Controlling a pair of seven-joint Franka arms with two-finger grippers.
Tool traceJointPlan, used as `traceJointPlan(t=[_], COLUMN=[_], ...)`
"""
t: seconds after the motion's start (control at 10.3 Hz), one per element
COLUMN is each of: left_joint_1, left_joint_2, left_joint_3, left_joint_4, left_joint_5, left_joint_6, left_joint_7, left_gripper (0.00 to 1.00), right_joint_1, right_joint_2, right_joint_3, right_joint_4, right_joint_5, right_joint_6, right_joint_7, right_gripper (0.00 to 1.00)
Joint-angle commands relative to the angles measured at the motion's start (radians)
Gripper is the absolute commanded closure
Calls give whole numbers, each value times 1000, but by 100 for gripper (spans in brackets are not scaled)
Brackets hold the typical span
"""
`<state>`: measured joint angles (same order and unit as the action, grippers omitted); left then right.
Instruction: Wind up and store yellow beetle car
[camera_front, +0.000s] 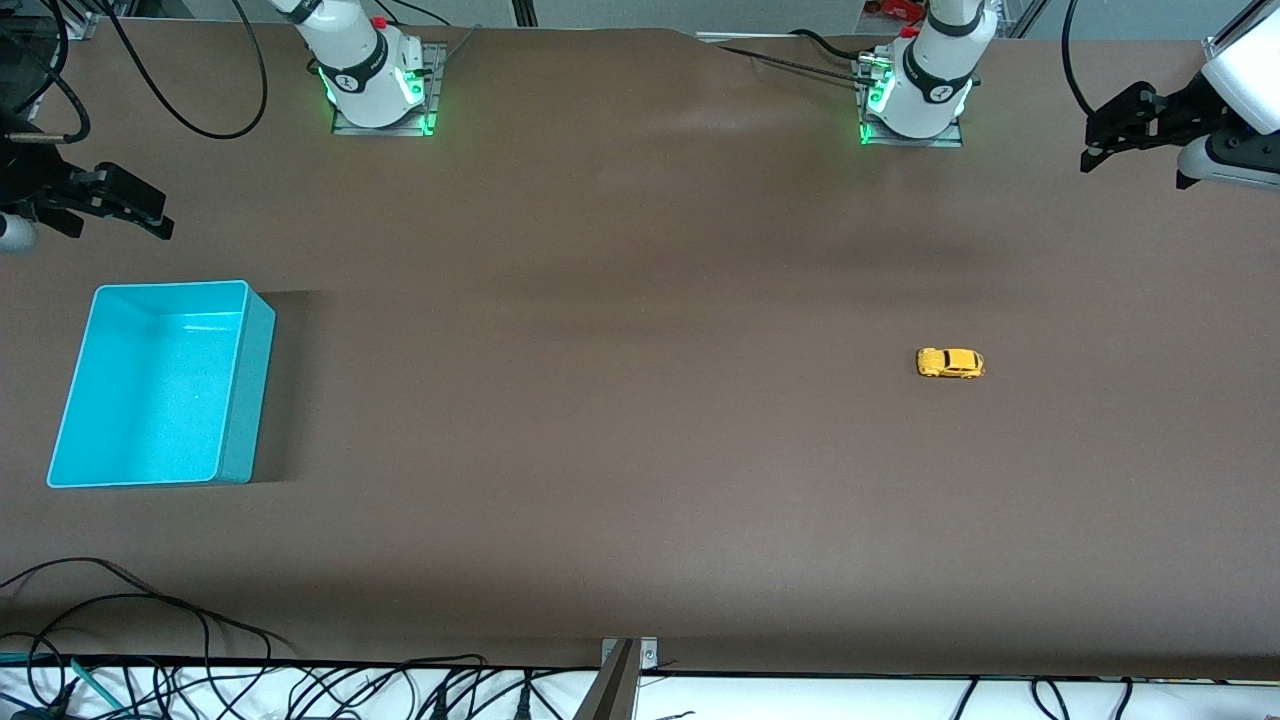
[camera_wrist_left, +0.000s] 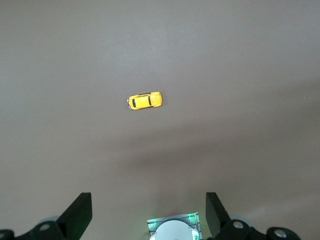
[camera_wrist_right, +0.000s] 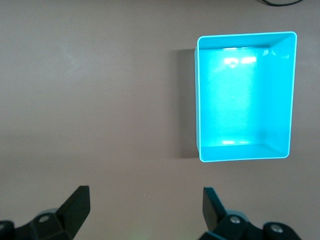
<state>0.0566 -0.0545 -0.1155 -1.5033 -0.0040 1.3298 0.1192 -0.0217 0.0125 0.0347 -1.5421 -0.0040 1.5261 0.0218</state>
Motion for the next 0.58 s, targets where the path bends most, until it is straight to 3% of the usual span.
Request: traceJointPlan(t=[0.0,0.49], left_joint_1=[8,11], left_joint_2=[13,16], left_joint_3=[-7,-6], left_joint_4=[28,32], left_joint_5=[-5,-5], left_joint_6=[-20,-20], left_joint_7=[-12,-4], left_gripper=[0,0], right_joint_1=[-1,-1], right_joint_2=[-8,-8], right_joint_3=[4,4], right_joint_4=[13,13], right_joint_5=[4,4], right_joint_6=[-18,-18], right_joint_7=[1,1], right_gripper=[0,0])
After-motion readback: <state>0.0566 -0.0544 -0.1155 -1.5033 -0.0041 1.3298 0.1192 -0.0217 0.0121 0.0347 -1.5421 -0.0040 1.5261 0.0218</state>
